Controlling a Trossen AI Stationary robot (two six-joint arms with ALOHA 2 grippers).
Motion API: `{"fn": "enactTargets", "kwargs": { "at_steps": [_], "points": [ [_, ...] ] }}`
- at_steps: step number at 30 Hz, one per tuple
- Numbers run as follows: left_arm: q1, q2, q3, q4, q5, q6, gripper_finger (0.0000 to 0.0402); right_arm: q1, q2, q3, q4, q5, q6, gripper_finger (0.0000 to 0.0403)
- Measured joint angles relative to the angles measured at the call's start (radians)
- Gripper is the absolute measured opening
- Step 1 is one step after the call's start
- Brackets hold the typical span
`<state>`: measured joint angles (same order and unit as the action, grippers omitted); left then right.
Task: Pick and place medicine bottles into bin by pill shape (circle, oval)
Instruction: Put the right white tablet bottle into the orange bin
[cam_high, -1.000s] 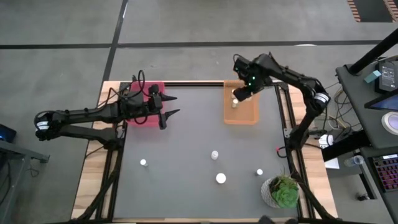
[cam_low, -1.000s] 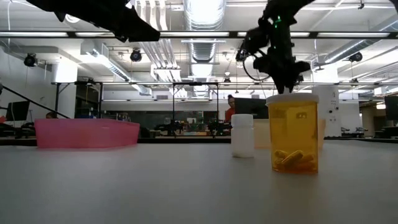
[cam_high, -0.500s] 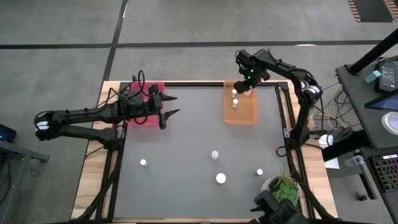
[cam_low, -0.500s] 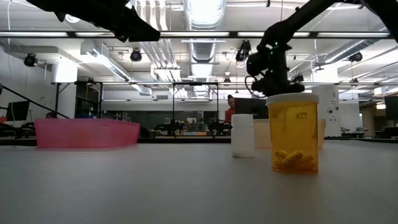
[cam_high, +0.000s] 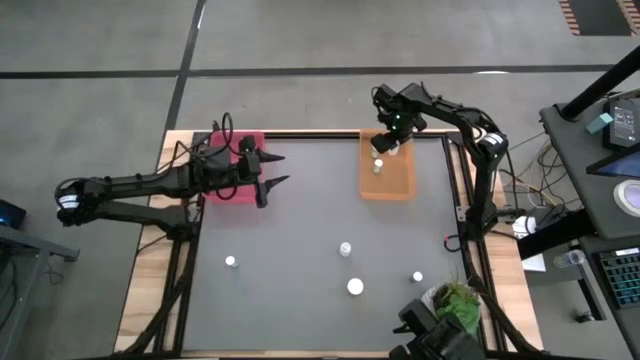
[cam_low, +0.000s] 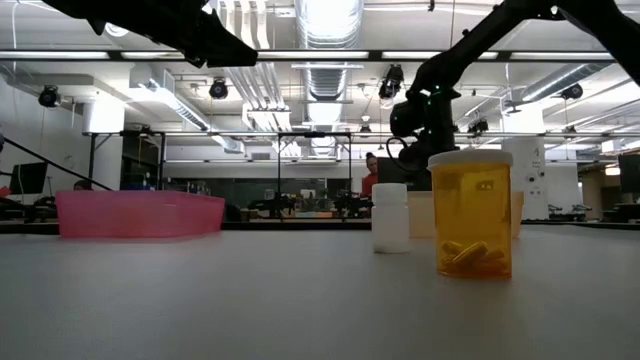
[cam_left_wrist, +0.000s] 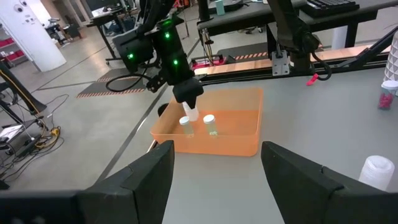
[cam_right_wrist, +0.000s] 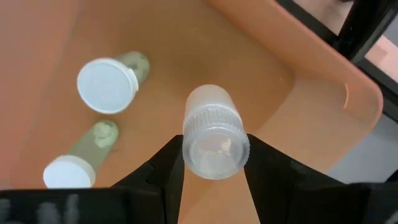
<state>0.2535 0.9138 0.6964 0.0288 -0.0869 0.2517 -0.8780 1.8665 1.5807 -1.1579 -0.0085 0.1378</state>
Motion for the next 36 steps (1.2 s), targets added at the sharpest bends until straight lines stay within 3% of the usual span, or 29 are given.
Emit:
{"fn": "enactTargets", "kwargs": {
  "at_steps": [21, 36],
  "points": [
    [0.000, 0.000, 0.000, 0.000, 0.000, 0.000, 0.0226, 0.000, -0.002, -0.044, 0.032, 0.010, -0.006, 0.0137],
    [0.000, 0.000, 0.000, 0.000, 0.000, 0.000, 0.0226, 0.000, -0.003, -0.039, 0.034, 0.010, -0.008, 0.0203]
  ]
}}
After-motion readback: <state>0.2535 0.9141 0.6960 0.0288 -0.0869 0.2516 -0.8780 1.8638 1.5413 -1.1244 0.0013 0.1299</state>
